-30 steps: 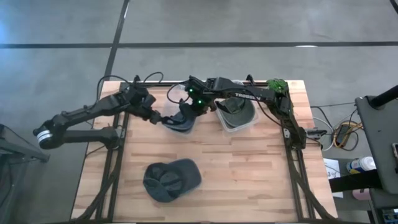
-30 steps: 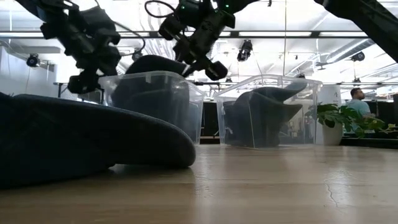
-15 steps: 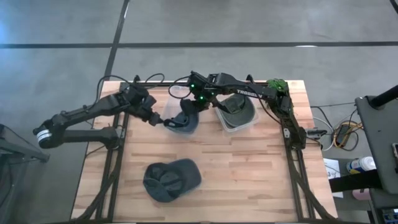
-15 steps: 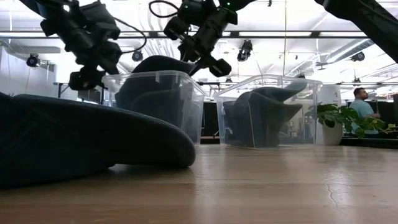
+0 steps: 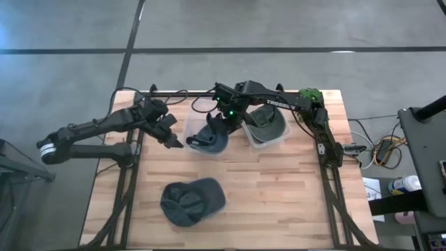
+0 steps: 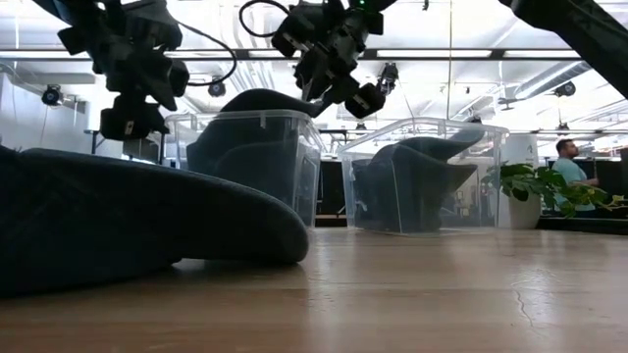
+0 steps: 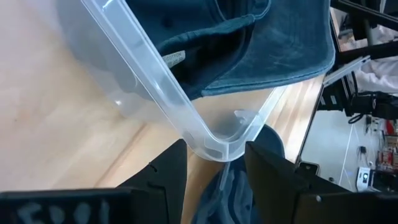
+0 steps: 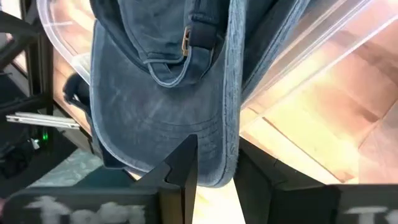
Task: Pick & Place hat
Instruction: Put the right blue cap into the left bin
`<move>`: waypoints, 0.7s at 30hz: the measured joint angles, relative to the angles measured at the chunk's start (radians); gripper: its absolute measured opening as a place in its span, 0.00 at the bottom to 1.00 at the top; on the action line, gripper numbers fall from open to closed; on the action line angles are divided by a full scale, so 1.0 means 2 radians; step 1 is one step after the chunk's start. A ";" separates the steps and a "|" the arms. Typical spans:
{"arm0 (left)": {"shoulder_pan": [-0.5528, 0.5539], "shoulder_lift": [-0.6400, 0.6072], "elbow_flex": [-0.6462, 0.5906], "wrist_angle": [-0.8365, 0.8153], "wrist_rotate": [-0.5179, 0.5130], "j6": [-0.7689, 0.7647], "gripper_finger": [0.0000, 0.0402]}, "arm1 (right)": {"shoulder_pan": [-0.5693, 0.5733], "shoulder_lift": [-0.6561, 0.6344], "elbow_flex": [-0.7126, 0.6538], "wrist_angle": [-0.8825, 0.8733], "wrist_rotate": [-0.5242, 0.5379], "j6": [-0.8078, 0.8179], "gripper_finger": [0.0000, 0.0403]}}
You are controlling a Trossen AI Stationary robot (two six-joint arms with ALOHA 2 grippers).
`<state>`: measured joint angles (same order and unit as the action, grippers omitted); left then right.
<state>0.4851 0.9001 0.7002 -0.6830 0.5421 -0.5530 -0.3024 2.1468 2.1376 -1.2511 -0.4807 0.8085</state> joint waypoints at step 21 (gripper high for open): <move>-0.029 0.000 0.000 0.018 -0.020 -0.010 0.38 | 0.028 -0.005 0.000 -0.013 0.053 0.009 0.17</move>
<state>0.4270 0.9001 0.6994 -0.6468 0.5026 -0.5728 -0.2462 2.1368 2.1376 -1.2766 -0.3755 0.8260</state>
